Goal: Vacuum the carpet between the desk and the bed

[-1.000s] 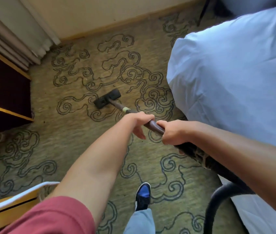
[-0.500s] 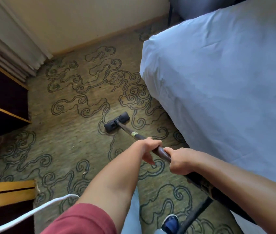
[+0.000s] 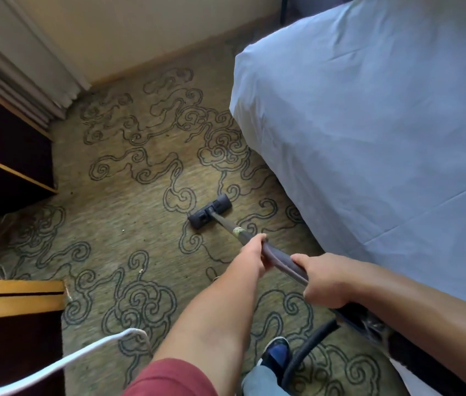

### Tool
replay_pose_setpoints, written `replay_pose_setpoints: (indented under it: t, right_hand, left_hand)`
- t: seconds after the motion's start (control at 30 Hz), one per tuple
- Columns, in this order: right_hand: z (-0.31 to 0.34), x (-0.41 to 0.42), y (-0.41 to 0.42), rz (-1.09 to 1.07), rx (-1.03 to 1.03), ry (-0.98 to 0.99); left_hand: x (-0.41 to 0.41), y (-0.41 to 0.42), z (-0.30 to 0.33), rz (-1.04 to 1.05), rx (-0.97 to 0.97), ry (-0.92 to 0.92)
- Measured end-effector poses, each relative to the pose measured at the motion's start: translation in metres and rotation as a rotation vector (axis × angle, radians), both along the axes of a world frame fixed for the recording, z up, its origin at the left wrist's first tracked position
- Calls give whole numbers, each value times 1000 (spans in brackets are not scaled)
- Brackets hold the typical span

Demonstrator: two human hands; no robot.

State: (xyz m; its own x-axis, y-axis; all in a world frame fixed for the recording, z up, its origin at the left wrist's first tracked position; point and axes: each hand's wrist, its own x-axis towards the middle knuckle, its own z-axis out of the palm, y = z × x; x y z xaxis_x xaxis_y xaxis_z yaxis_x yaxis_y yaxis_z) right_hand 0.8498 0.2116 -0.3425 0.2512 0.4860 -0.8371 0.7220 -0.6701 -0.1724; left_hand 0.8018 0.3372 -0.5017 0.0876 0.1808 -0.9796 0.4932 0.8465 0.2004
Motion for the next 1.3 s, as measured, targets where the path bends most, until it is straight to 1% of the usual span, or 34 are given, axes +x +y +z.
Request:
replay_pose_setpoints:
  t: [0.07,0.17,0.3,0.33,0.43,0.5,0.63,0.73,0.8,0.9,1.07,1.13,1.3]
  right_hand:
    - [4,-2,-4,-19,24,-10]
    - [13,15,6,-20,58,-5]
    - [16,26,61,10,140,-18]
    - [12,25,88,4,160,-9]
    - [5,21,127,-37,205,15]
    - [-9,19,164,-83,220,26]
    - [-37,9,241,-77,244,22]
    - [-62,4,287,-104,226,72]
    - [-71,0,311,-76,196,95]
    - [-79,-7,323,11,134,77]
    - [-68,-9,298,60,95,65]
    - [-56,-5,276,73,80,75]
    - [-23,0,200,112,48,54]
  left_hand:
    - [6,-2,-5,-32,-7,13]
    - [23,13,-6,11,50,43]
    - [32,82,11,85,70,-10]
    - [32,112,14,88,96,-10]
    - [31,161,15,62,115,-28]
    - [31,201,6,58,145,-55]
    - [18,278,-29,43,196,25]
    - [8,322,-55,21,156,49]
    - [1,338,-67,40,113,64]
    - [-9,341,-79,28,86,77]
    - [-12,318,-73,13,73,60]
    - [-11,293,-63,9,30,59]
    - [-9,206,-39,82,-33,-1]
